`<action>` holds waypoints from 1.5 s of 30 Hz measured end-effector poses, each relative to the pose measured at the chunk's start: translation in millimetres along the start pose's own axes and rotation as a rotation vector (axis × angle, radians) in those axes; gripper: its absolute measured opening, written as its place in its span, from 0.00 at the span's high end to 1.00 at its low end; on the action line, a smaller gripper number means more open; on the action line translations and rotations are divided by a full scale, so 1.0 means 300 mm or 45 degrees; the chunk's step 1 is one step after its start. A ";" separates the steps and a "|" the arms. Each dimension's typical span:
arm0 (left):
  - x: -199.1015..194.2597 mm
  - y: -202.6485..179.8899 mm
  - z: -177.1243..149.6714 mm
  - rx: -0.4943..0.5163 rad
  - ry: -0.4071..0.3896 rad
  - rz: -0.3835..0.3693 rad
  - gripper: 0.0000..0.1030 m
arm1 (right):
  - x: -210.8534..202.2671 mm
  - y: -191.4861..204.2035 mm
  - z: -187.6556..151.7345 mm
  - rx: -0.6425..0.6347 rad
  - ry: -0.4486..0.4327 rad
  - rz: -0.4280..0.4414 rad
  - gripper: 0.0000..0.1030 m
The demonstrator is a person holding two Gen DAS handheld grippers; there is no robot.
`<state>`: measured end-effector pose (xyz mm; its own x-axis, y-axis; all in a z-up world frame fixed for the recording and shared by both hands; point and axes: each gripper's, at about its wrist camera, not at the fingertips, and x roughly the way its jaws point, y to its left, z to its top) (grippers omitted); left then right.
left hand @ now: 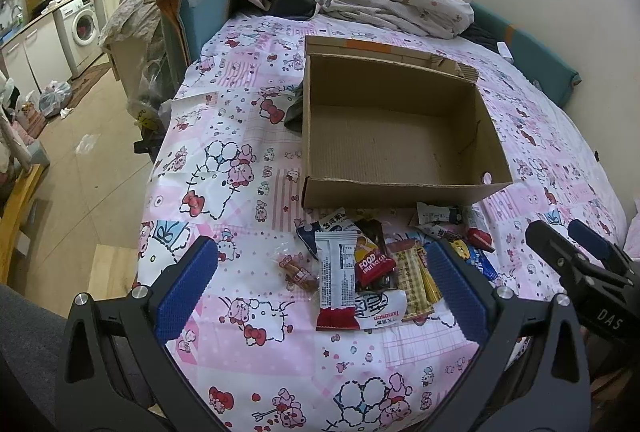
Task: Organize snacks
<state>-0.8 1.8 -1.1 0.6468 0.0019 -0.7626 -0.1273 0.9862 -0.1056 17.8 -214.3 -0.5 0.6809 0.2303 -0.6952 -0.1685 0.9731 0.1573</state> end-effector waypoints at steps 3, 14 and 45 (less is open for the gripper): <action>0.001 0.000 0.001 -0.001 0.000 0.000 0.00 | 0.001 -0.001 0.000 0.002 0.000 0.000 0.00; 0.002 -0.003 0.000 0.001 0.001 0.000 0.00 | 0.000 -0.003 0.002 0.001 0.002 0.002 0.00; -0.010 0.012 0.012 0.006 -0.007 0.029 0.00 | -0.009 -0.015 0.025 0.030 0.005 0.009 0.00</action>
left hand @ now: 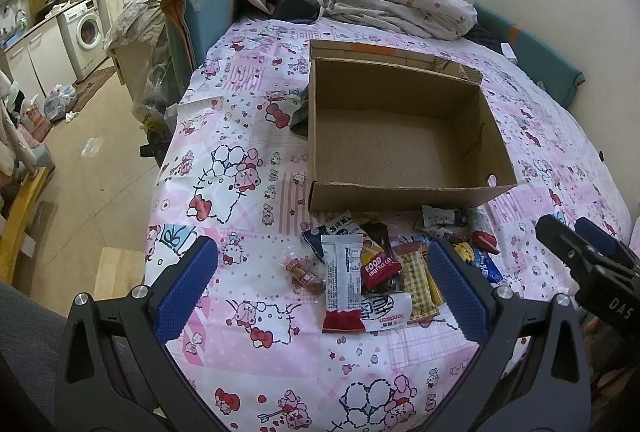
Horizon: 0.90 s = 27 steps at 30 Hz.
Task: Organize snacks
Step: 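Grasp the white-red snack bar with the right tool while the left tool grasps the clear candy packet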
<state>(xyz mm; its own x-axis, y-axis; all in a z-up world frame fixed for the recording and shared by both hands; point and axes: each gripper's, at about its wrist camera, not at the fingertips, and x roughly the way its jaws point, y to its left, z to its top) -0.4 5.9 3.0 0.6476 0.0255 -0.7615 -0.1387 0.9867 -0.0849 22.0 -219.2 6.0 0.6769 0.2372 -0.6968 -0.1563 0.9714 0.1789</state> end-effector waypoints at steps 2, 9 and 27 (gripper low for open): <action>0.009 -0.004 0.009 0.002 0.019 0.000 0.00 | 0.006 -0.010 0.009 0.021 0.016 0.009 0.00; 0.055 0.001 0.073 0.007 0.111 0.030 0.00 | 0.047 -0.072 0.076 0.112 0.100 0.031 0.00; 0.343 0.121 0.123 -0.164 0.433 0.090 0.04 | 0.506 -0.299 0.103 0.397 0.672 0.053 0.32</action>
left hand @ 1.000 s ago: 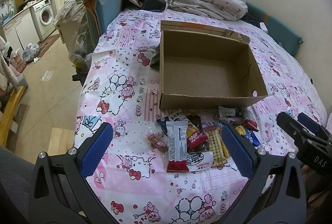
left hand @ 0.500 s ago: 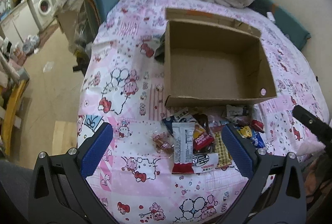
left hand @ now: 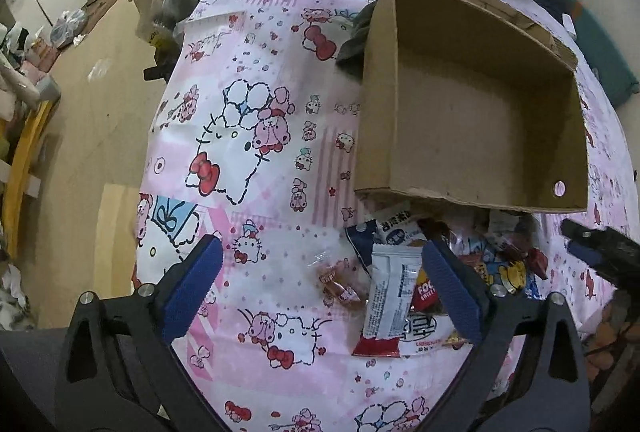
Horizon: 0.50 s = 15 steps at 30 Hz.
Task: Organize snacks
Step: 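Grasp the white-red snack bar with the right tool while the left tool grasps the clear candy packet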
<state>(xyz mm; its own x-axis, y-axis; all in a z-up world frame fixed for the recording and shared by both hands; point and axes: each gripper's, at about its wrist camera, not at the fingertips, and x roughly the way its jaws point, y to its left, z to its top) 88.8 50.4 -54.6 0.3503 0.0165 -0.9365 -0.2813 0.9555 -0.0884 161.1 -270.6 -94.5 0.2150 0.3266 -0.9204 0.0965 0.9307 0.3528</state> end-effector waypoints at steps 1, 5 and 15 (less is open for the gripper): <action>0.007 0.002 0.001 0.000 0.003 -0.002 0.04 | 0.040 -0.002 0.004 0.001 0.040 -0.018 0.34; 0.022 0.008 0.003 0.004 -0.005 0.007 0.04 | 0.130 0.004 0.017 -0.011 0.112 -0.071 0.41; 0.055 0.067 0.008 -0.080 0.030 0.017 0.11 | 0.071 -0.007 -0.057 -0.005 0.104 -0.053 0.69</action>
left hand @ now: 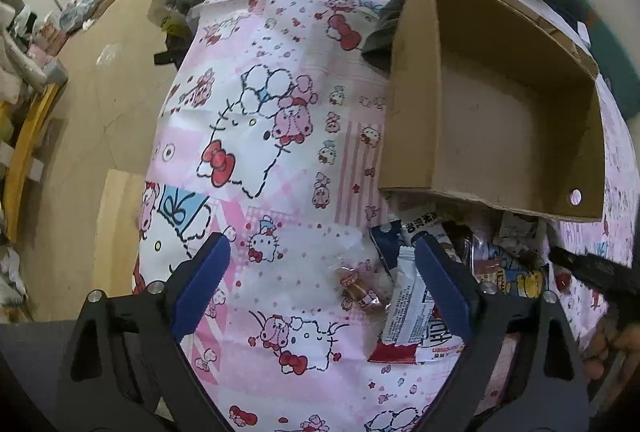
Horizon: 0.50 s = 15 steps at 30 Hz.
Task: Organize snacks
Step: 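Grasp the white-red snack bar with the right tool while the left tool grasps the clear candy packet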
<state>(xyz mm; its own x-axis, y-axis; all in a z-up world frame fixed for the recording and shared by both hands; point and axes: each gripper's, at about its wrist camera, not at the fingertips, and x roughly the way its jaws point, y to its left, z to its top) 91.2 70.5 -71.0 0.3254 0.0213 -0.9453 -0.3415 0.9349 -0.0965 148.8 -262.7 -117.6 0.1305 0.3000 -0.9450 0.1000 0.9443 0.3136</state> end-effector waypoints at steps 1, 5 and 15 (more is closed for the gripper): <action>0.003 0.009 -0.002 -0.020 0.008 -0.006 0.12 | -0.025 -0.005 -0.011 0.001 -0.012 0.023 0.69; 0.012 0.022 -0.012 -0.042 0.025 -0.004 0.17 | -0.135 -0.005 -0.097 -0.029 -0.069 0.172 0.69; 0.132 -0.013 -0.071 -0.014 0.184 0.003 0.54 | -0.218 0.084 -0.213 -0.131 -0.193 0.356 0.69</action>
<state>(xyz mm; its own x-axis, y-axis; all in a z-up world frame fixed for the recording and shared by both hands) 86.8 60.2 -114.6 0.1941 -0.0283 -0.9806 -0.3522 0.9309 -0.0965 79.7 -250.0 -53.8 0.2847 0.5333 -0.7966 -0.0596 0.8392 0.5405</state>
